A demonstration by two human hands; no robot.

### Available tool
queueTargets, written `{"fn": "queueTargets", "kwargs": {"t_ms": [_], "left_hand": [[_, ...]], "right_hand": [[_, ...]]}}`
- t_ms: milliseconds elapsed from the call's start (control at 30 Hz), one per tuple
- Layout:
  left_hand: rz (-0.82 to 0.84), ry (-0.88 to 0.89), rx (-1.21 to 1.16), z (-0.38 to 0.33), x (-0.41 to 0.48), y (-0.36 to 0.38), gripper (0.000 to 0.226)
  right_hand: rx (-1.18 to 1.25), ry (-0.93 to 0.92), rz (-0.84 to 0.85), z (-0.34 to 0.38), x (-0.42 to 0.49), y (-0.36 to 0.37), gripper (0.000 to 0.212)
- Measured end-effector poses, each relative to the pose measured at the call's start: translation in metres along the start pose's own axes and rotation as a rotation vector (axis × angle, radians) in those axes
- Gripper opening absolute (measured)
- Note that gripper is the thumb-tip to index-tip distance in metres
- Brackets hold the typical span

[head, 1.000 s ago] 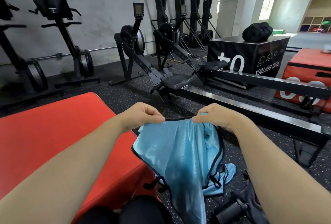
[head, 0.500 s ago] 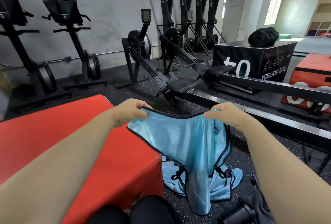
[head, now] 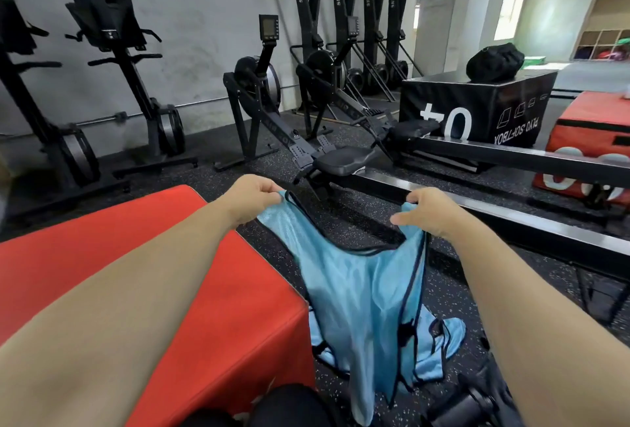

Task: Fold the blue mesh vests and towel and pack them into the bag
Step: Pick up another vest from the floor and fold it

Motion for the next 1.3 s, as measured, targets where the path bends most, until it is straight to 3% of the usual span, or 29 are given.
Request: {"fn": "queueTargets", "kwargs": {"t_ms": [67,267,467,567,733,867,1033,1167,1300], "left_hand": [[0.02,0.015,0.155,0.002,0.015,0.002,0.016],[0.014,-0.041,0.639,0.006,0.056,-0.008,0.023],[-0.036,-0.11,0.301,0.027,0.108,0.012,0.024],[-0.053,-0.148,0.135,0.039,0.133,0.023,0.027],[-0.234,-0.005,0.165,0.03,0.172,-0.013,0.026],[-0.379,0.084,0.093,0.022,0.183,-0.068,0.025],[-0.511,0.089,0.083,0.026,0.142,-0.147,0.022],[-0.434,0.017,0.244,0.044,0.076,-0.194,0.021],[-0.406,-0.182,0.362,0.088,0.017,-0.208,0.028]], "right_hand": [[-0.14,0.05,-0.023,-0.005,0.008,-0.001,0.025],[-0.226,0.127,-0.18,-0.019,0.042,-0.008,0.029],[0.305,0.059,-0.3,-0.015,0.08,-0.003,0.039],[0.557,0.066,-0.293,-0.014,0.095,0.003,0.024],[0.831,0.029,-0.246,0.018,0.115,-0.003,0.013],[0.934,-0.045,-0.29,0.064,0.107,-0.026,0.014],[1.024,-0.185,-0.202,0.125,0.057,-0.034,0.012],[0.915,-0.312,-0.099,0.166,0.009,-0.015,0.017],[0.783,-0.289,0.105,0.183,-0.026,0.046,0.016]]}}
Point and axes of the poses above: each hand's wrist, its own x-axis towards the middle knuckle, its own y-axis out of the palm, z = x × y, the point moved 7 cm from there along x, towards the middle knuckle, and after that the axes turned 12 degrees about y, right-handed, at the moved point
